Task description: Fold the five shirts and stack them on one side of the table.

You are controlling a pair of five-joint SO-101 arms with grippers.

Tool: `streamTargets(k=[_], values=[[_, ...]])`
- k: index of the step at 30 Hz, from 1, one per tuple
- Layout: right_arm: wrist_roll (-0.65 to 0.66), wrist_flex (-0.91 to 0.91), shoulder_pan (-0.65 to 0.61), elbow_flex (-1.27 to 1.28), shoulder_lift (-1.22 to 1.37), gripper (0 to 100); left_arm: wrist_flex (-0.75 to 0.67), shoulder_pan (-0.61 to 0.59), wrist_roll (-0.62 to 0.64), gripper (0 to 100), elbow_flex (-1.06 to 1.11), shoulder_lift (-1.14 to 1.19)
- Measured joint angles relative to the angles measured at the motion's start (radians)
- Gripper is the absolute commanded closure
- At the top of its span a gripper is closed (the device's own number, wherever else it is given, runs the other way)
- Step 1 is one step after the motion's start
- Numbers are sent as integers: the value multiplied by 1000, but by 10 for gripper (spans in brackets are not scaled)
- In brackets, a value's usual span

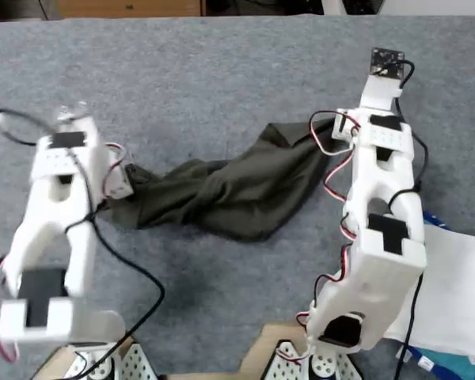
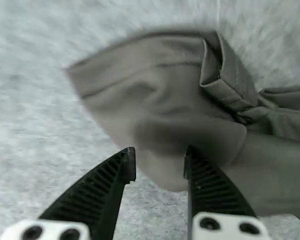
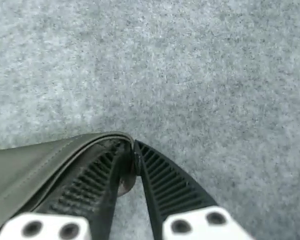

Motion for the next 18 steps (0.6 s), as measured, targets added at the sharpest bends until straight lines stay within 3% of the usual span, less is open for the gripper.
streamTargets(k=[3, 6, 13, 18], values=[[0, 29, 0, -35, 21, 994, -15, 18, 18, 855, -41, 101], [0, 35, 0, -43, 26, 994, -78, 21, 35, 981, -68, 138], [0, 35, 0, -43, 32, 994, -213, 21, 37, 981, -130, 149], [0, 35, 0, -43, 32, 994, -224, 21, 121, 981, -244, 153]])
